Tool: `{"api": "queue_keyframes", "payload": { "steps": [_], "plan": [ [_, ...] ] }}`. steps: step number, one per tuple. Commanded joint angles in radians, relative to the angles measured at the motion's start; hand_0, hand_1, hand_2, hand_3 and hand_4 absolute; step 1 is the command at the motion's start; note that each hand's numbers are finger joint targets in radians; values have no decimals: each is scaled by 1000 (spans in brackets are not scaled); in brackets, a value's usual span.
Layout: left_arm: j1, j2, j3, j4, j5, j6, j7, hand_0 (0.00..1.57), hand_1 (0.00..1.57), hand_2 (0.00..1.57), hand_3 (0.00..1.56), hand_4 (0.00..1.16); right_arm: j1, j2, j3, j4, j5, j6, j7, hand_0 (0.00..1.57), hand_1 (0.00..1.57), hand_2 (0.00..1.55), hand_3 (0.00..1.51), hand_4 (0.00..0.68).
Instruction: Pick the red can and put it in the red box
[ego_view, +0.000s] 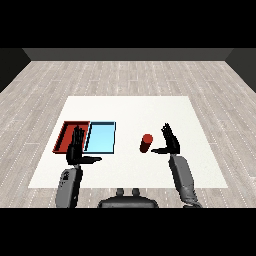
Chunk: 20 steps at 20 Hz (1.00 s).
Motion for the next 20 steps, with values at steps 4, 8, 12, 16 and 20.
{"api": "queue_keyframes", "payload": {
  "steps": [4, 8, 12, 16, 20],
  "plan": [
    [-7, 11, 30, 73, 22, -26, -37, 0, 0, 0, 0, 0, -18, 41, 19, 110, 0, 7, -61, 0, 0, 0, 0, 0],
    [-19, 5, 24, 44, 14, -8, -26, 0, 0, 0, 0, 0, -53, 28, 3, 154, -25, 21, -58, 0, 0, 0, 0, 0],
    [14, -8, 17, 25, 25, -9, -24, 0, 0, 0, 0, 0, -140, 15, -16, 348, -1, 39, -136, 0, 0, 0, 0, 0],
    [-36, 14, 30, 26, 16, -3, 0, 0, 0, 0, 0, 0, -89, 50, 16, 238, -20, 15, -83, 0, 0, 0, 0, 0],
    [-32, -18, -7, 25, -32, 41, -13, 0, 0, 0, 0, 0, -74, 52, 23, 215, -40, 20, -60, 0, 0, 0, 0, 0]
  ]
}}
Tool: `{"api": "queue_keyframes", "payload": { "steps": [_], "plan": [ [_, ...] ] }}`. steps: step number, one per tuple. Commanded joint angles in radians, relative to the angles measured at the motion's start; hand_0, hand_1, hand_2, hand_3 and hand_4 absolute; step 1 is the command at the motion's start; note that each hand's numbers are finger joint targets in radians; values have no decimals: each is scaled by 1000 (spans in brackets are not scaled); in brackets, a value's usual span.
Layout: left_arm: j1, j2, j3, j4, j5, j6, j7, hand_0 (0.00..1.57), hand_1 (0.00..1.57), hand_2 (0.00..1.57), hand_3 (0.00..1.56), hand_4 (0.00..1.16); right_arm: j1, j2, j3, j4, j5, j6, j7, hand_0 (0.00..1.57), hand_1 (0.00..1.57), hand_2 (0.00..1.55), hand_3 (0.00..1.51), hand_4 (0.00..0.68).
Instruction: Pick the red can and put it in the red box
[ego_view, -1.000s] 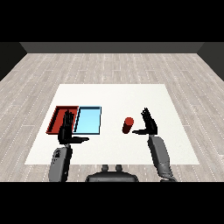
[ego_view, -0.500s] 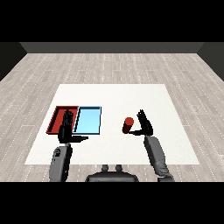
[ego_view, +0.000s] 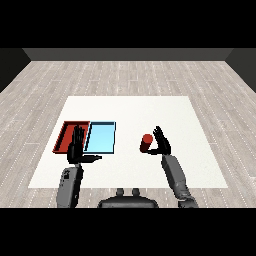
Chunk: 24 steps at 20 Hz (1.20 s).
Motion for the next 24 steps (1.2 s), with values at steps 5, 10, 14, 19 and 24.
{"api": "queue_keyframes", "payload": {
  "steps": [5, 10, 14, 19, 24],
  "plan": [
    [-17, -20, -21, 32, -21, 14, -23, 0, 0, 0, 0, 0, -83, -1, -8, 19, -26, -7, 56, 0, 0, 0, 0, 0],
    [7, -17, -13, 12, -14, 15, -24, 0, 0, 0, 0, 0, -119, 32, 26, 207, -10, -30, -98, 0, 0, 0, 0, 0],
    [69, 0, -11, -82, 13, -8, 16, 0, 0, 0, 0, 0, -135, 10, 13, 226, -16, -5, -95, 0, 0, 0, 0, 0],
    [60, -11, -17, -21, -18, 9, -20, 0, 0, 0, 0, 0, -205, 21, 34, 279, -36, -28, -65, 0, 0, 0, 0, 0],
    [-2, 23, 27, -8, 11, -9, -10, 0, 0, 0, 0, 0, -235, 24, 38, 350, -40, -49, -101, 0, 0, 0, 0, 0]
  ]
}}
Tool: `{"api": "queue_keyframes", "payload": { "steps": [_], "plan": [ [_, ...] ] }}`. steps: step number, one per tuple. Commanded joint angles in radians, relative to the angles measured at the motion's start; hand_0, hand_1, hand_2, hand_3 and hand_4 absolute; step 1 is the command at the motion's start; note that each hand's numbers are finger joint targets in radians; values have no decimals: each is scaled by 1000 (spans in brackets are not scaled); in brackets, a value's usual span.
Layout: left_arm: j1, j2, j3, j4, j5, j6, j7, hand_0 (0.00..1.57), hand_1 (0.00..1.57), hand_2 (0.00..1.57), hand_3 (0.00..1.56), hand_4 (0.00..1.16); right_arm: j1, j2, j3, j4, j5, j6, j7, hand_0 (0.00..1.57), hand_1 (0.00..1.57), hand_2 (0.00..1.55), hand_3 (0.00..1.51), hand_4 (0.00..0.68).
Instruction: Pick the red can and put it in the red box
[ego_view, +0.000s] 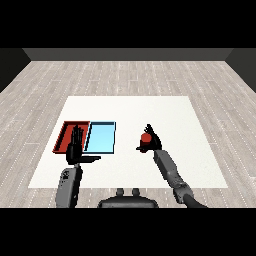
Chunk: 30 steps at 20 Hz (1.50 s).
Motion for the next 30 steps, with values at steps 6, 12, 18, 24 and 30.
{"api": "queue_keyframes", "payload": {
  "steps": [6, 12, 18, 24, 30],
  "plan": [
    [-2, -11, -14, -17, -4, 10, 21, 0, 0, 0, 0, 0, -79, 7, 87, 104, -99, -144, 0, 0, 0, 0, 0, 0],
    [-23, 3, 10, -9, 16, 3, 34, 0, 0, 0, 0, 0, -95, 7, 90, 85, -43, -309, 14, 1452, 1452, 1456, 1418, 612],
    [10, 5, -8, -38, -16, 15, 34, 0, 0, 0, 0, 0, 35, -33, 149, -53, -15, -304, 32, 1451, 1451, 1441, 1396, 594],
    [18, -16, -35, -74, -5, 14, 68, 0, 0, 0, 0, 0, -51, 6, 133, -2, 24, -337, -19, 1438, 1438, 1437, 1373, 607],
    [-18, -48, -111, -9, -51, 37, 52, 0, 0, 0, 0, 0, 66, -59, 200, -358, 57, -341, 121, 1422, 1422, 1428, 1372, 621]
  ]
}}
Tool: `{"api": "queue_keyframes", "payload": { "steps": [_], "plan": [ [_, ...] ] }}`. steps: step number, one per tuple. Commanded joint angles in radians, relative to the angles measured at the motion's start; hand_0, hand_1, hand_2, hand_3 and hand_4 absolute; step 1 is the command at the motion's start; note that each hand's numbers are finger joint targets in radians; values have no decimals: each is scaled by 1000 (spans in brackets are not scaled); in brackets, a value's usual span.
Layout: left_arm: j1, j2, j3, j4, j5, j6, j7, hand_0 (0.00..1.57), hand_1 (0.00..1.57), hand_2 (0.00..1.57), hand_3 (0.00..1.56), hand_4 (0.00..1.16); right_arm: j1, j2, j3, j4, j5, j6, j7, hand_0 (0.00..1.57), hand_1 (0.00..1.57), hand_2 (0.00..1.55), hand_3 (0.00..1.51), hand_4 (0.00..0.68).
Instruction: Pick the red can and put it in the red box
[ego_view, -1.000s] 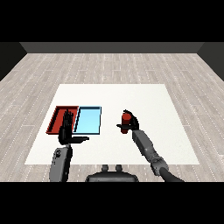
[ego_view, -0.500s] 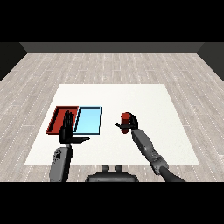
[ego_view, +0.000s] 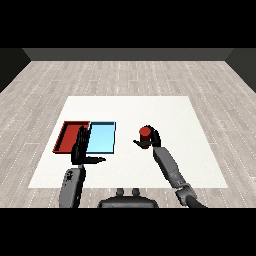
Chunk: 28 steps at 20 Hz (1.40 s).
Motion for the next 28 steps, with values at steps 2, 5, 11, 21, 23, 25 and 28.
{"api": "queue_keyframes", "payload": {
  "steps": [2, 5, 11, 21, 23, 25, 28],
  "plan": [
    [71, -24, -84, -60, -38, 22, -2, 0, 0, 0, 0, 0, 37, -37, 0, -172, 20, 0, 44, 1436, 1436, 1428, 1376, 622],
    [3, -22, -82, -73, -48, 28, 99, 0, 0, 0, 0, 0, 113, -13, 56, -379, 45, -47, 136, 1460, 1460, 1437, 1384, 642],
    [-23, -25, -133, -17, -44, 60, 106, 0, 0, 0, 0, 0, 153, 22, 63, -512, 84, -63, 200, 1445, 1445, 1432, 1387, 651],
    [-158, -26, -221, 123, 18, 156, 162, 0, 0, 0, 0, 0, 134, 44, 269, -520, -6, -288, 194, 1445, 1445, 1425, 1381, 655],
    [-102, -26, -305, 97, 11, 162, 118, 0, 0, 0, 0, 0, 160, 44, 361, -584, -10, -360, 204, 1446, 1446, 1426, 1379, 647],
    [-153, -26, -338, 182, 37, 239, 95, 0, 0, 0, 0, 0, 135, 44, 268, -567, 17, -284, 207, 1460, 1460, 1438, 1391, 651],
    [-233, -26, -283, 204, 65, 193, 178, 0, 0, 0, 0, 0, 118, 45, 345, -571, -13, -350, 222, 1458, 1458, 1443, 1397, 659]
  ]
}}
